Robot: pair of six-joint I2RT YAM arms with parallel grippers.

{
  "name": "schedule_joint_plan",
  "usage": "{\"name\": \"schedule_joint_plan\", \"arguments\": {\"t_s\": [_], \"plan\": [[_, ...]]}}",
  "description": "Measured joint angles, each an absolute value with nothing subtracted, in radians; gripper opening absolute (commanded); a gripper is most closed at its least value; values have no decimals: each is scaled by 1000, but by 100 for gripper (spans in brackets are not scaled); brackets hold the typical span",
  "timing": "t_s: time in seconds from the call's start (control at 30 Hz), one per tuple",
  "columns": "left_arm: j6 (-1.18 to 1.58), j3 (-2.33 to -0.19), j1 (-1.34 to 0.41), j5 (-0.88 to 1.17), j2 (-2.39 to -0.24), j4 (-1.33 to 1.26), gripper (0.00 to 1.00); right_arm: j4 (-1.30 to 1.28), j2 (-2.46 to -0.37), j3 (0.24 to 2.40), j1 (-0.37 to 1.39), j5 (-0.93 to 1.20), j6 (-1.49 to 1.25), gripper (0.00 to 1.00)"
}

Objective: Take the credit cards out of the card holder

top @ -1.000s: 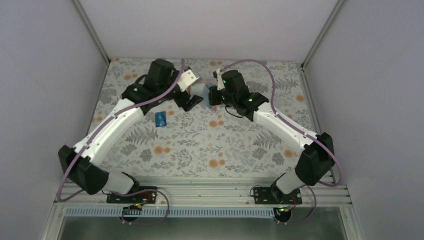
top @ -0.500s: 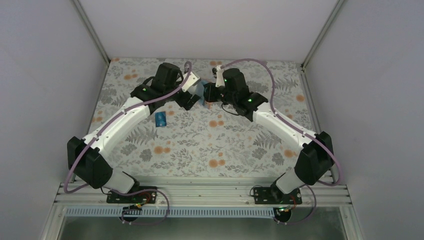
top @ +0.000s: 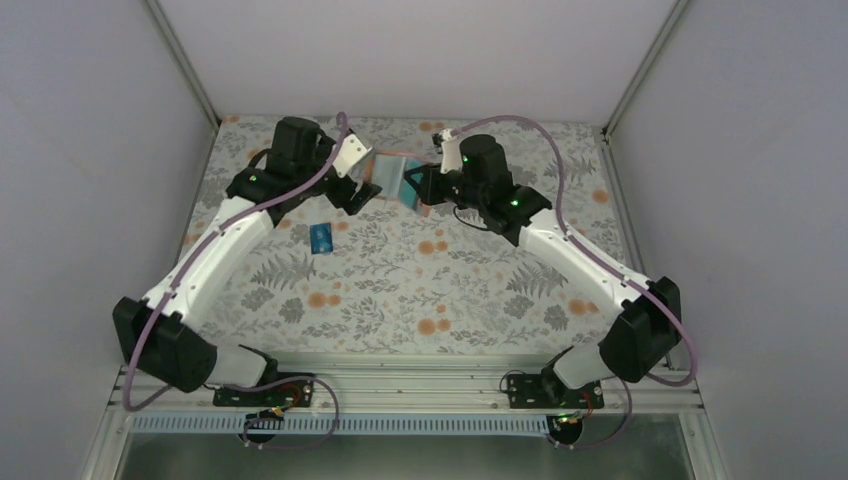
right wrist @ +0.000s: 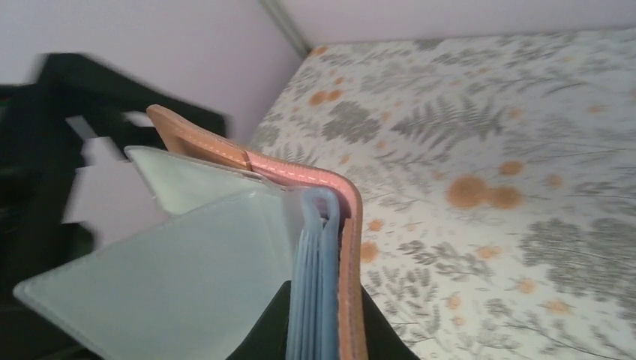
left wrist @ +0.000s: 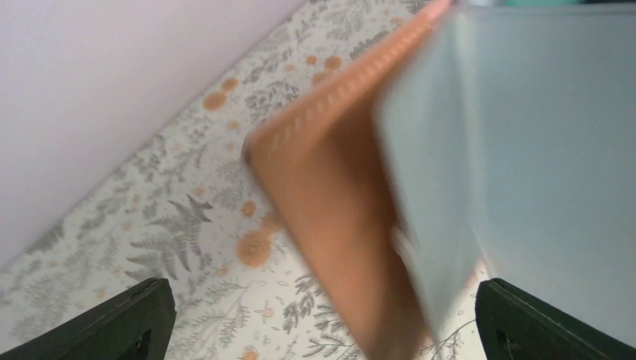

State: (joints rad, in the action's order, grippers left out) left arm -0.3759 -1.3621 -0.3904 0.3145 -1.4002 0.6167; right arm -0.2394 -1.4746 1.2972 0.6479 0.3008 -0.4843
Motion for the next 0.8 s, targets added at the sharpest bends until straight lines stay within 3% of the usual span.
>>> {"name": "schedule_joint_plan", "arguments": {"t_s": [0.1,0.33,0.57,0.67,0.8], "plan": [[-411,-1361,-392,311,-1343,625,98,-265,-1454,1297,639,215,-485,4],[-488,-1422,-557,434,-1310,736,66,-276,-1505,1323,632,135,-497,4],[-510,-1430,-676,615,-1410,806,56,-273,-1570,1345,628,173,-519,4],[-493,-1420,-676,601,-1420,757,47,-261,-1570,1345,628,204,-531,4],[-471,-1401,-674,527,-1419,675,46,-243,-1569,1345,628,242,-540,4]]}}
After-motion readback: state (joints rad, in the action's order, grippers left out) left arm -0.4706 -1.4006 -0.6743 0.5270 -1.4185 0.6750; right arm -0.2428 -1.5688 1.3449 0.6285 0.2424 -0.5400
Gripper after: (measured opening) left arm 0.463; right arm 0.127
